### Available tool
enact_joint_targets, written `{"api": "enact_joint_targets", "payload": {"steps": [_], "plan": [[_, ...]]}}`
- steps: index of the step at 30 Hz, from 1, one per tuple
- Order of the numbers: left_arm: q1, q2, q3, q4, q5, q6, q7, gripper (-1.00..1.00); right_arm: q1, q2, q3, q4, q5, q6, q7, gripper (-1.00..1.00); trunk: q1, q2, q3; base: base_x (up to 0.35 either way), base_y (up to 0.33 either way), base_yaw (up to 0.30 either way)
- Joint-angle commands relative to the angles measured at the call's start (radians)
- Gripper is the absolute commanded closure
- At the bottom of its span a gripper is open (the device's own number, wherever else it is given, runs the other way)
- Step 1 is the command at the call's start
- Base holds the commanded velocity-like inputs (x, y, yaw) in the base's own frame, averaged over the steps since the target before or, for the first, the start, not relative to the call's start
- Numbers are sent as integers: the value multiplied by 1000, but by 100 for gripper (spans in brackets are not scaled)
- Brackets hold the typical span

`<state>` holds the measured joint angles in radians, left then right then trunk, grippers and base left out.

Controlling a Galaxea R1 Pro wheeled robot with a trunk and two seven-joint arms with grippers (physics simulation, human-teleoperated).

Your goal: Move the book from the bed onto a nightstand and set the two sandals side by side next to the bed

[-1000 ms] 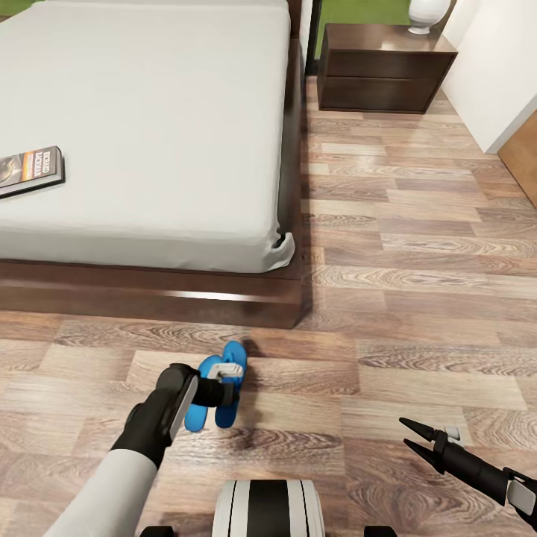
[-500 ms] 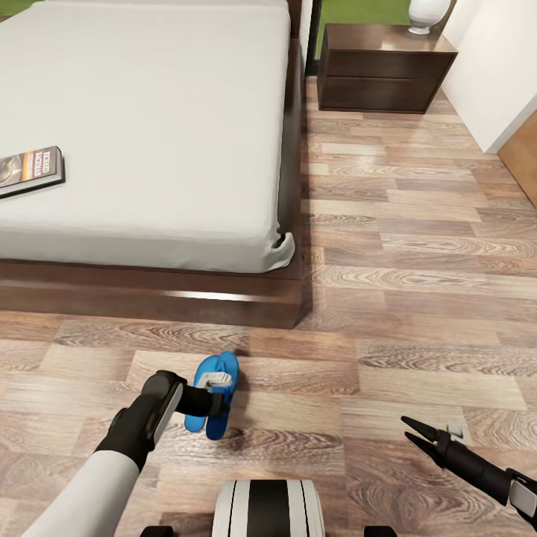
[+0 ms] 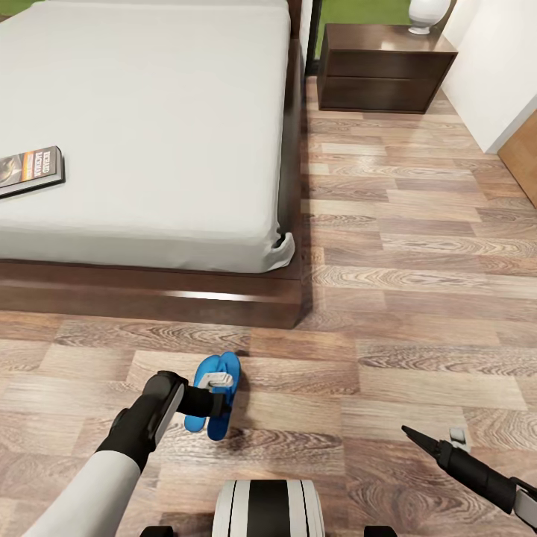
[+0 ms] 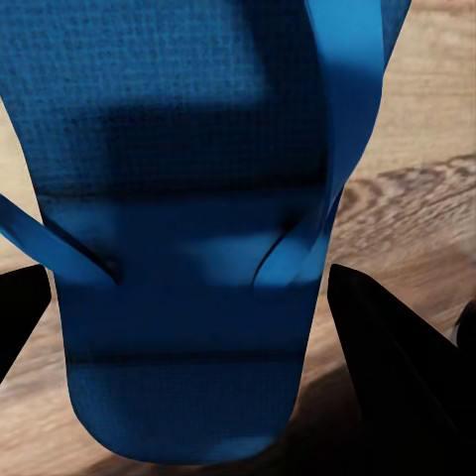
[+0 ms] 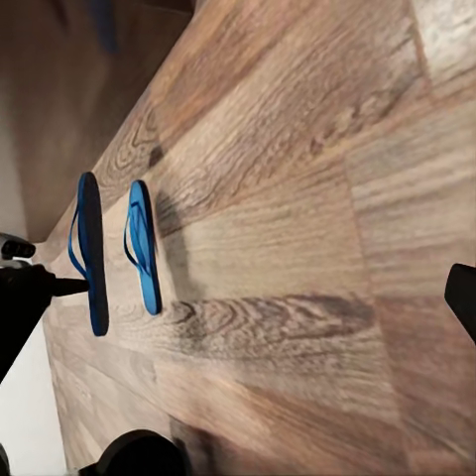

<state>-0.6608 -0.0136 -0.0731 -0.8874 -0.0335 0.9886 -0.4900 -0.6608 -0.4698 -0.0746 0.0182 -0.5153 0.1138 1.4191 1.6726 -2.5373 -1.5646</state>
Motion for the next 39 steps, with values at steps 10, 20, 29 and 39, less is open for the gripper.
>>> {"api": "enact_joint_targets", "payload": {"steps": [10, 20, 29, 39], "plan": [[0, -8, 2, -1, -5, -3, -4, 100, 0, 3, -7, 2, 4, 9, 5, -100, 0, 0, -1, 0, 0, 0], [0, -36, 3, 1, -7, -5, -2, 100, 1, -3, -10, -3, 3, 9, 11, -100, 0, 0, -1, 0, 0, 0], [0, -40, 3, -3, -6, -5, -2, 100, 15, -20, -10, -6, -9, 9, 12, -100, 1, -1, -12, 0, 0, 0], [0, -35, 3, -13, -9, -5, 2, 100, 17, -20, -10, -6, -9, 9, 12, -100, 6, -3, -51, 0, 0, 0]]}}
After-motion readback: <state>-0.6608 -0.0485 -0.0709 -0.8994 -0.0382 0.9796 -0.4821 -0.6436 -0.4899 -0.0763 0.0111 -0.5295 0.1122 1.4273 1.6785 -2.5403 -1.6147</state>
